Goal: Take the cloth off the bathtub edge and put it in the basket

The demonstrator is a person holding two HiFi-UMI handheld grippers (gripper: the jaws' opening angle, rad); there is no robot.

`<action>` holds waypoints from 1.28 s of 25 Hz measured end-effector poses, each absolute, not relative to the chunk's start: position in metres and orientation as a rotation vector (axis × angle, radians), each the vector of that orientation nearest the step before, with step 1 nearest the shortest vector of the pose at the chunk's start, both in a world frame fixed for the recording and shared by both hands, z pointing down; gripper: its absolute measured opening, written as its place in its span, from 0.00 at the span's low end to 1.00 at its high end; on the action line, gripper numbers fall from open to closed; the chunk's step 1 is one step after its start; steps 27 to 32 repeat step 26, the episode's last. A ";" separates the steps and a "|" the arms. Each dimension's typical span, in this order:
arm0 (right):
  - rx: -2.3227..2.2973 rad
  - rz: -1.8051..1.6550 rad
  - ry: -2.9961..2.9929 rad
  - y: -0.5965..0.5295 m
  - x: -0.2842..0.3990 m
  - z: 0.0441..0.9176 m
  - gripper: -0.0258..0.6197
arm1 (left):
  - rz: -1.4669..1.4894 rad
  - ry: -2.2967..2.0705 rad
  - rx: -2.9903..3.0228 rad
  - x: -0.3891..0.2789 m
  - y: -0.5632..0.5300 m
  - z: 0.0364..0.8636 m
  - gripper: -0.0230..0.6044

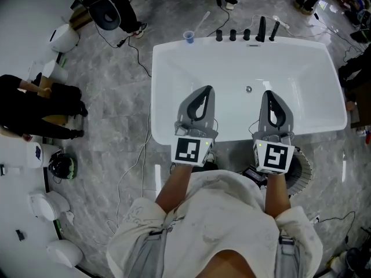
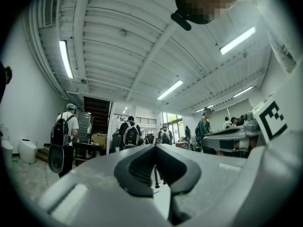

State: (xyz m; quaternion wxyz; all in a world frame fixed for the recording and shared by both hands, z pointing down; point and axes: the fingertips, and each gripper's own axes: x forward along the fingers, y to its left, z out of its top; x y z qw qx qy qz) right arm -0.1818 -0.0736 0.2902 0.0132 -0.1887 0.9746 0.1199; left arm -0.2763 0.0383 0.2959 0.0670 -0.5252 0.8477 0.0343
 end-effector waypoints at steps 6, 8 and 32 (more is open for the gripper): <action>-0.587 0.380 3.047 -0.071 -0.181 0.288 0.04 | 0.106 2.557 -1.581 -0.275 0.040 0.294 0.03; -0.591 0.385 3.053 -0.072 -0.179 0.289 0.04 | 0.109 2.556 -1.584 -0.274 0.039 0.294 0.03; -0.602 0.372 3.066 -0.073 -0.173 0.292 0.04 | 0.111 2.542 -1.606 -0.266 0.034 0.295 0.03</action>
